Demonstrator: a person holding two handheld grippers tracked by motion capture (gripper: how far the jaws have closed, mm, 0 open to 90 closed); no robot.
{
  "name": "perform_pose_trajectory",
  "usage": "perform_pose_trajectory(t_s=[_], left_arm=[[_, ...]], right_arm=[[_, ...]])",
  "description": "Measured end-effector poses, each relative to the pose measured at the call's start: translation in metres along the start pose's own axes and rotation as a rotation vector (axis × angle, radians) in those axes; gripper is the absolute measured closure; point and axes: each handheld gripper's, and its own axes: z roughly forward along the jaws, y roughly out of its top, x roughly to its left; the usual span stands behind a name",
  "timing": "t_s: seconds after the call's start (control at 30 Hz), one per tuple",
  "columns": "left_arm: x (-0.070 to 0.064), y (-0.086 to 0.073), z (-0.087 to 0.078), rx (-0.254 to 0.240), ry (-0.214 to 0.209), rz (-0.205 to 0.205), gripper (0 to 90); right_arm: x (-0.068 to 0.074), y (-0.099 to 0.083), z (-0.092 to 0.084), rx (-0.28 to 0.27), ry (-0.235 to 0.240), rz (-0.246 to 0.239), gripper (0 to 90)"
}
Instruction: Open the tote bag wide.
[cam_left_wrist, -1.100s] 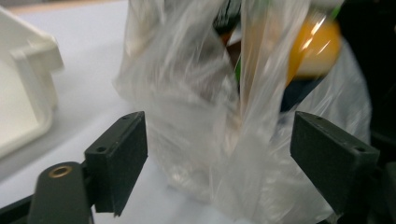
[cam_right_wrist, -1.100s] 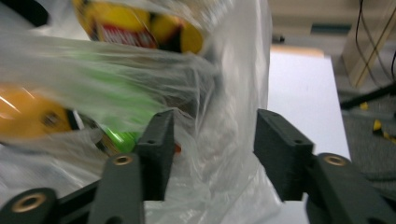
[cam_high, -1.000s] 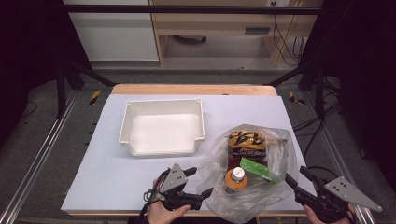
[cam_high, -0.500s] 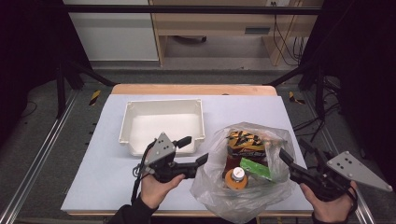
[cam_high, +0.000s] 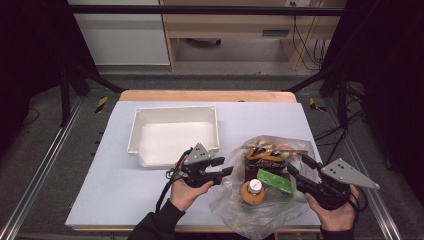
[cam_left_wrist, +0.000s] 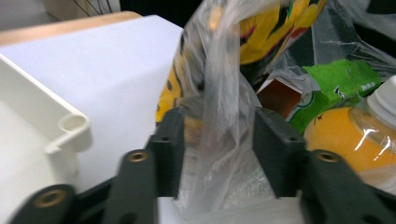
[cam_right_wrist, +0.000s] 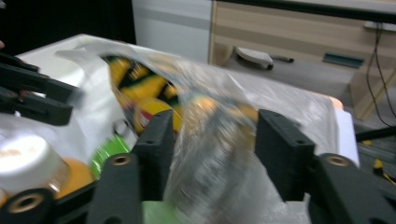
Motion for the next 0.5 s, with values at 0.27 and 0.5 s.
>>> perform_pose_trajectory(t_s=[0.27, 0.5], left_arm=[[-0.008, 0.004, 0.011, 0.001, 0.010, 0.008, 90.0], [-0.012, 0.026, 0.006, -0.063, 0.100, 0.080, 90.0]], right_arm=[[-0.014, -0.013, -0.001, 0.029, -0.023, 0.005, 85.9], [-0.024, -0.003, -0.009, -0.030, -0.076, 0.014, 89.7]])
